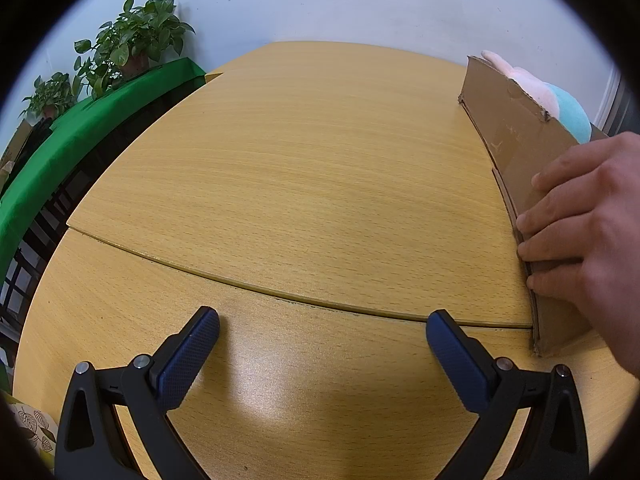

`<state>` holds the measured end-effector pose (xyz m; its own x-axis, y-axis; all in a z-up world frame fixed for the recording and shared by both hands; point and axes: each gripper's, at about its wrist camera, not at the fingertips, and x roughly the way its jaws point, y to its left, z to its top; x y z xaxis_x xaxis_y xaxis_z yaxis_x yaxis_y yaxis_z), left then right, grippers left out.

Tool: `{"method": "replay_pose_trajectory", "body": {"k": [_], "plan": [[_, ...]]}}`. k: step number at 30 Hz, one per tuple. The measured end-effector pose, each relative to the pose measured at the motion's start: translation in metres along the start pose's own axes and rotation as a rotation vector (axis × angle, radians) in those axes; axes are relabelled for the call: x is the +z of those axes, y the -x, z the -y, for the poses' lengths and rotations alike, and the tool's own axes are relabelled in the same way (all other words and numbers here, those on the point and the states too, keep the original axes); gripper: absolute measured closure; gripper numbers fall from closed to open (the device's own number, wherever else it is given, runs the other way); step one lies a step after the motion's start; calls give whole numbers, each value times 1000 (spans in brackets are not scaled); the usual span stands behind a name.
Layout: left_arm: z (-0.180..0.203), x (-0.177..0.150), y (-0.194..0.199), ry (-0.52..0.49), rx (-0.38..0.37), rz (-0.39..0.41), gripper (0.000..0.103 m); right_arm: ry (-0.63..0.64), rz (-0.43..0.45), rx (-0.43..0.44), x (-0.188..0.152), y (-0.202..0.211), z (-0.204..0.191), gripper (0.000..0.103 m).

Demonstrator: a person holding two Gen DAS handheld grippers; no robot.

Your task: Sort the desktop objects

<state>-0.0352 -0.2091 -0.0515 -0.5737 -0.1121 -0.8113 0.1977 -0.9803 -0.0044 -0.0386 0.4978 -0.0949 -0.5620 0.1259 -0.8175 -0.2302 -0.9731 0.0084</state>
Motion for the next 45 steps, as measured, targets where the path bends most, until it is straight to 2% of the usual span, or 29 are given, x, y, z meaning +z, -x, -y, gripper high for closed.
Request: {"method": "replay_pose_trajectory", "body": {"k": [45], "plan": [[0,5,-1,0,0,2,0,-2,1,0,3,7,-3,0]]}}
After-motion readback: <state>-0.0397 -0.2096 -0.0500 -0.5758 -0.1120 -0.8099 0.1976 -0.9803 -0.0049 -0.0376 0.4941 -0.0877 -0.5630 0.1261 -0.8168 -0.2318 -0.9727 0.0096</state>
